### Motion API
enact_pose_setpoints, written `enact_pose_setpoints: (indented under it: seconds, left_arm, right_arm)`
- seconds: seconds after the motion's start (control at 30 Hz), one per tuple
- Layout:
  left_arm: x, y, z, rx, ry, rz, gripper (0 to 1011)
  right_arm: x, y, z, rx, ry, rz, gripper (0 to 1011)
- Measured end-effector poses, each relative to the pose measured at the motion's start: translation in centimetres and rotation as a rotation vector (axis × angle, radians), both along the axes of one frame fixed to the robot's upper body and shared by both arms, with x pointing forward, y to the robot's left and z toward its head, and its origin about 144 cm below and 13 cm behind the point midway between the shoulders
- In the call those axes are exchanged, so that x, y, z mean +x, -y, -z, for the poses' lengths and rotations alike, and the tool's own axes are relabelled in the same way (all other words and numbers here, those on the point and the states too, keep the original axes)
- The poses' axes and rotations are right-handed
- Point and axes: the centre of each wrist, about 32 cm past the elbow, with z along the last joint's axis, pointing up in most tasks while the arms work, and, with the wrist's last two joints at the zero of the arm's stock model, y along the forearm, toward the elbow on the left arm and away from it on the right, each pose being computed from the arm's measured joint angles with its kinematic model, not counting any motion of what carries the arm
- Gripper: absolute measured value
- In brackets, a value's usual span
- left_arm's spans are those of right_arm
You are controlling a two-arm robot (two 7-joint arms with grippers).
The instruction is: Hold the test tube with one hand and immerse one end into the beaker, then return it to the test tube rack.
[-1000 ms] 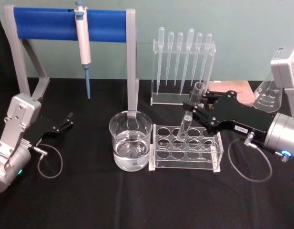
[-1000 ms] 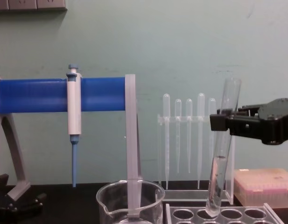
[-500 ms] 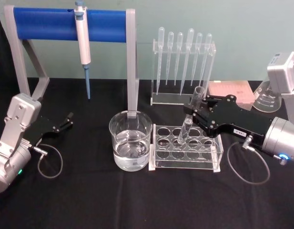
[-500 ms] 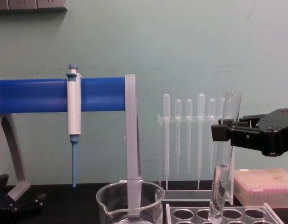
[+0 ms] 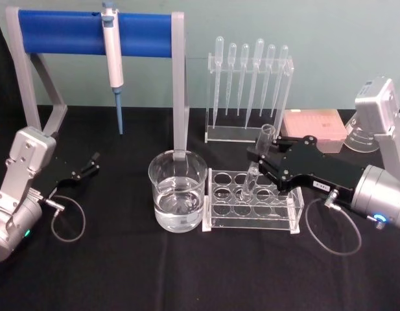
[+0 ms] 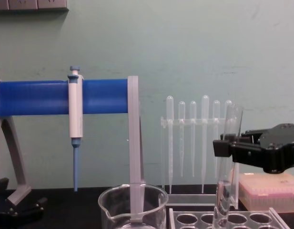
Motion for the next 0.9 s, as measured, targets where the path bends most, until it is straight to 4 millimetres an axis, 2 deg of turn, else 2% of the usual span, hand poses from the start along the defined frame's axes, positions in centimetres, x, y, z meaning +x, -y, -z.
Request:
enact_pose_setpoints:
  seconds: [0.9]
  left_arm:
    - [0.0,0.0,0.0,0.0,0.0,0.0,1000]
  right_arm:
    - [0.2,-0.3,2.2,-0.012,-0.053,0.009,225]
